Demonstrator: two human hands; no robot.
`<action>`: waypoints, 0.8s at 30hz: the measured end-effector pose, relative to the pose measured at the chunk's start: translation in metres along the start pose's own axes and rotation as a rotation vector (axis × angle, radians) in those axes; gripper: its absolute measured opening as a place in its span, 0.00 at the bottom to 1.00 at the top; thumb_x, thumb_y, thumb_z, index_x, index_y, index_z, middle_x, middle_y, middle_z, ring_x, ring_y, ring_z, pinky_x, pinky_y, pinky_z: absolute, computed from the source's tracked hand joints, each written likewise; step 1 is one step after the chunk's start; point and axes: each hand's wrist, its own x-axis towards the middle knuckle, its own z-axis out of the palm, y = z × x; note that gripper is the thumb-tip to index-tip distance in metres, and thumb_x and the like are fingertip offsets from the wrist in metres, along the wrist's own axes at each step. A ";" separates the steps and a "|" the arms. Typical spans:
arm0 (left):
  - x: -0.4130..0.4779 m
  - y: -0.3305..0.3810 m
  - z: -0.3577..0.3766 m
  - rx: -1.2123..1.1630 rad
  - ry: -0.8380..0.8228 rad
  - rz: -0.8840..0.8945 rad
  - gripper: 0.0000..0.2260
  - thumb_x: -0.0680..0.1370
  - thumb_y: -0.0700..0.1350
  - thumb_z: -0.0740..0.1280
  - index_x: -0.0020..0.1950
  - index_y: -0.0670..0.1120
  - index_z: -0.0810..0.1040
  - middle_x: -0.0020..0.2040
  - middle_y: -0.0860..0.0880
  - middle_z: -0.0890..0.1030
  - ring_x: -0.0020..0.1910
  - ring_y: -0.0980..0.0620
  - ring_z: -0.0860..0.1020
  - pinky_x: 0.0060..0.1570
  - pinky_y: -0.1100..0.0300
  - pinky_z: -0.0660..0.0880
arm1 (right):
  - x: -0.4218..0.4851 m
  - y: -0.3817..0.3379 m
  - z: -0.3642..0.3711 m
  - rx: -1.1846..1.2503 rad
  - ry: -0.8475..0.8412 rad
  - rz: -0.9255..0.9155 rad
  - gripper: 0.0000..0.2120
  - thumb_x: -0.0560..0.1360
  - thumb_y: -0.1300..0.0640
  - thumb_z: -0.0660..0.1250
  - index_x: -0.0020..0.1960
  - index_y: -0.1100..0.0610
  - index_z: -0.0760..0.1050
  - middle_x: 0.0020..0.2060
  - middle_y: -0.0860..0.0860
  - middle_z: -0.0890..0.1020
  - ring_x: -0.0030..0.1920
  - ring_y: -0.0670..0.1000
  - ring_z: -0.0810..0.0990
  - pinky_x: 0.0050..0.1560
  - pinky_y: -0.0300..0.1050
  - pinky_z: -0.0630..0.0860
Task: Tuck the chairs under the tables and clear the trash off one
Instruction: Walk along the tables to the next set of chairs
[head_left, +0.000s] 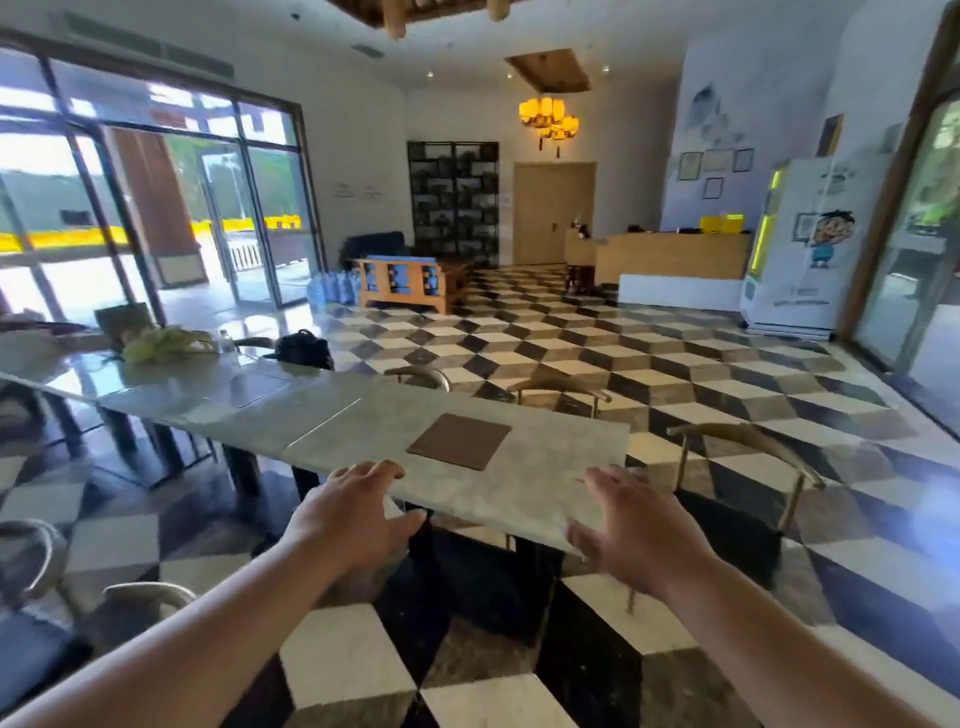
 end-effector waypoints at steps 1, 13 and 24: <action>0.012 -0.007 -0.001 -0.001 0.024 -0.042 0.30 0.75 0.71 0.67 0.72 0.57 0.72 0.70 0.51 0.77 0.69 0.47 0.74 0.63 0.51 0.74 | 0.027 0.001 0.005 0.011 0.014 -0.031 0.34 0.80 0.30 0.58 0.78 0.49 0.65 0.72 0.49 0.75 0.72 0.52 0.71 0.70 0.53 0.72; 0.131 -0.129 0.052 -0.019 0.046 -0.292 0.33 0.75 0.72 0.65 0.75 0.57 0.70 0.74 0.52 0.74 0.71 0.47 0.72 0.67 0.50 0.73 | 0.250 -0.077 0.115 0.020 -0.078 -0.336 0.33 0.79 0.31 0.60 0.76 0.50 0.69 0.70 0.52 0.77 0.70 0.55 0.73 0.68 0.53 0.72; 0.312 -0.289 0.066 -0.085 0.080 -0.399 0.33 0.75 0.70 0.67 0.75 0.56 0.70 0.74 0.52 0.74 0.73 0.48 0.71 0.68 0.51 0.71 | 0.488 -0.162 0.148 -0.007 -0.053 -0.391 0.31 0.78 0.32 0.62 0.75 0.49 0.69 0.69 0.51 0.78 0.69 0.53 0.74 0.66 0.53 0.74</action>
